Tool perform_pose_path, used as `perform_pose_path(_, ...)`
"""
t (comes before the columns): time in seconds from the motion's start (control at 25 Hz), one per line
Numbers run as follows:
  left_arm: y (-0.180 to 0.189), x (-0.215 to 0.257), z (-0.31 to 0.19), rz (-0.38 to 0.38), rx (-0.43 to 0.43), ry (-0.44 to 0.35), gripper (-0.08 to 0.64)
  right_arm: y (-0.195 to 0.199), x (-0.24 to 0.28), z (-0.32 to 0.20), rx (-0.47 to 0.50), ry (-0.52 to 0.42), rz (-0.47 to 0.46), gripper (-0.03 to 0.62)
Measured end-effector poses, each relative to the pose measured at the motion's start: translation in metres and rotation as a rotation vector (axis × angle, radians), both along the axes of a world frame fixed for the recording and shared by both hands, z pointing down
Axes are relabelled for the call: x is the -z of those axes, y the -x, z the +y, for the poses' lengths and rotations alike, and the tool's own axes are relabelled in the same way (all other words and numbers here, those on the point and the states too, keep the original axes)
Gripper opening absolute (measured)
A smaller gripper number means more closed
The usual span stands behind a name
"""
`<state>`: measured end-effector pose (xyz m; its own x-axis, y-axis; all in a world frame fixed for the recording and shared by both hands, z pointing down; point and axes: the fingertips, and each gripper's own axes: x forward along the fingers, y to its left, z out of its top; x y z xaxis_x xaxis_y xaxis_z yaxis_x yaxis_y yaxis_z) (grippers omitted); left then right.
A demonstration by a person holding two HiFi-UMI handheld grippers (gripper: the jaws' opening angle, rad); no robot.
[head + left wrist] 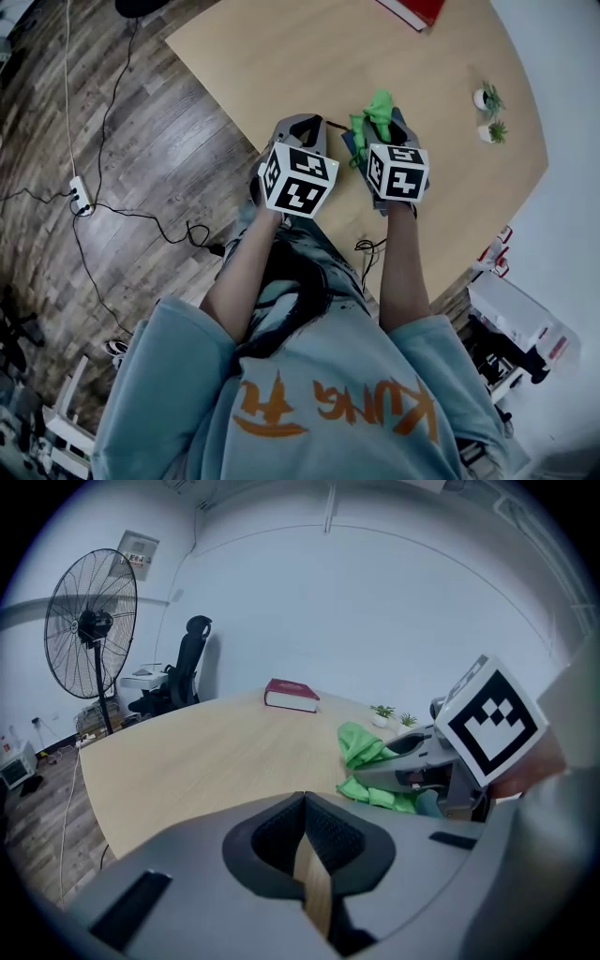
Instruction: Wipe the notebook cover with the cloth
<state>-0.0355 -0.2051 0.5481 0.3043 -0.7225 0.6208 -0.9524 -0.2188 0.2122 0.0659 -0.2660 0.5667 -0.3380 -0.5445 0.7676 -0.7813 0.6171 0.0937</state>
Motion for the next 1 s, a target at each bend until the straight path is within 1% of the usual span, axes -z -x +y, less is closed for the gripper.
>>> perform_pose_path(0.12, 0.001, -0.001, -0.002, 0.006, 0.002, 0.005, 0.016, -0.003, -0.001, 0.002, -0.012, 0.005, -0.010, 0.129)
perform_pose_path(0.36, -0.007, -0.004, -0.005, 0.016, -0.022, 0.011, 0.017, -0.015, 0.000, 0.008, -0.042, 0.007, -0.011, 0.129)
perform_pose_path(0.68, -0.021, -0.004, -0.009, 0.017, -0.081, 0.011, 0.015, -0.037, 0.001, 0.015, -0.112, 0.004, -0.015, 0.129)
perform_pose_path(1.0, -0.040, -0.004, -0.010, 0.022, -0.158, 0.012, 0.017, -0.064, 0.000, 0.027, -0.202, 0.002, -0.016, 0.129)
